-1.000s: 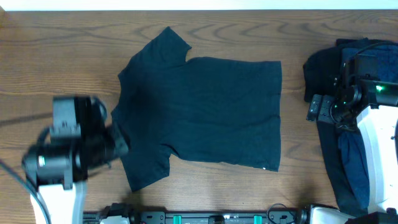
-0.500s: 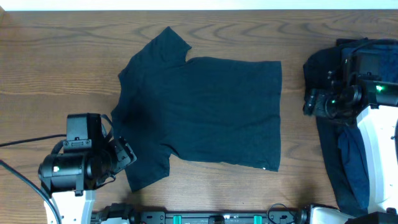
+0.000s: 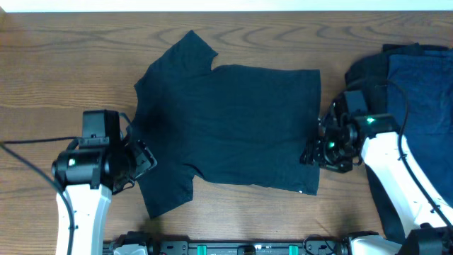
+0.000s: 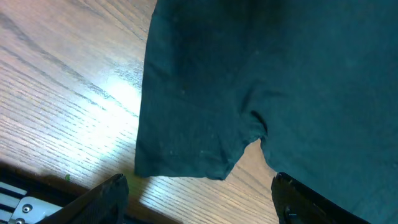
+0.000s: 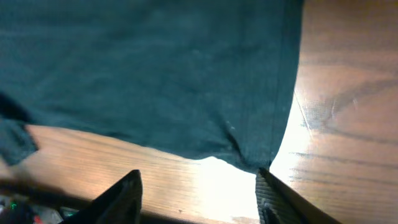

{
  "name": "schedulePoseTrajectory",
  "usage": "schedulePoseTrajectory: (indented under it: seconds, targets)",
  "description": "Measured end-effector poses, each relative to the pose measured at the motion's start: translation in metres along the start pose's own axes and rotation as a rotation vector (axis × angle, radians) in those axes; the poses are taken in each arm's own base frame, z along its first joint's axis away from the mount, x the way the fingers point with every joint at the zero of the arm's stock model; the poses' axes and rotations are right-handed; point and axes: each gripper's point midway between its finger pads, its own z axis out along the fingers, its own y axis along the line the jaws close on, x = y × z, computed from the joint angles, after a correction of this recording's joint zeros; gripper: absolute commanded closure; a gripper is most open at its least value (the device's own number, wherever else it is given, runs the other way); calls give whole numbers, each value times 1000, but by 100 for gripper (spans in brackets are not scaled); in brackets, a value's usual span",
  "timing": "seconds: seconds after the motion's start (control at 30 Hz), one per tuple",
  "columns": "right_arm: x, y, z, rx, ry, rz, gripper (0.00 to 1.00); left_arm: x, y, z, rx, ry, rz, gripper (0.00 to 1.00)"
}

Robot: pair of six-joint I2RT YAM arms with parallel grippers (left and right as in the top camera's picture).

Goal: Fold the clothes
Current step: 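Move the right gripper to the lower-right hem and grasp both hem corners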

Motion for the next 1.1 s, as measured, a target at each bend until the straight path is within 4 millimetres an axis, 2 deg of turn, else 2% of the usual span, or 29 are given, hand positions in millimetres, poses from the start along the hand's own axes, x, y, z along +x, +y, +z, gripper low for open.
schedulePoseTrajectory:
  seconds: [0.13, 0.33, 0.5, 0.87, 1.1]
  targets:
    - [10, -14, 13, 42, 26, 61, 39, -4, -2, 11, -19, 31, -6, 24]
    - [20, -24, 24, 81, 45, 108, 41, -9, -3, 29, -52, 86, -11, 24]
    - [28, -23, 31, 145, 57, 103, 41, -9, -2, 40, -75, 123, -14, 24]
    - [45, -22, 56, 304, 123, 76, 36, -11, -3, 43, -76, 124, -14, 24]
    - [40, -28, 75, 338, 144, 97, 35, -11, -3, 43, -75, 124, -14, 24]
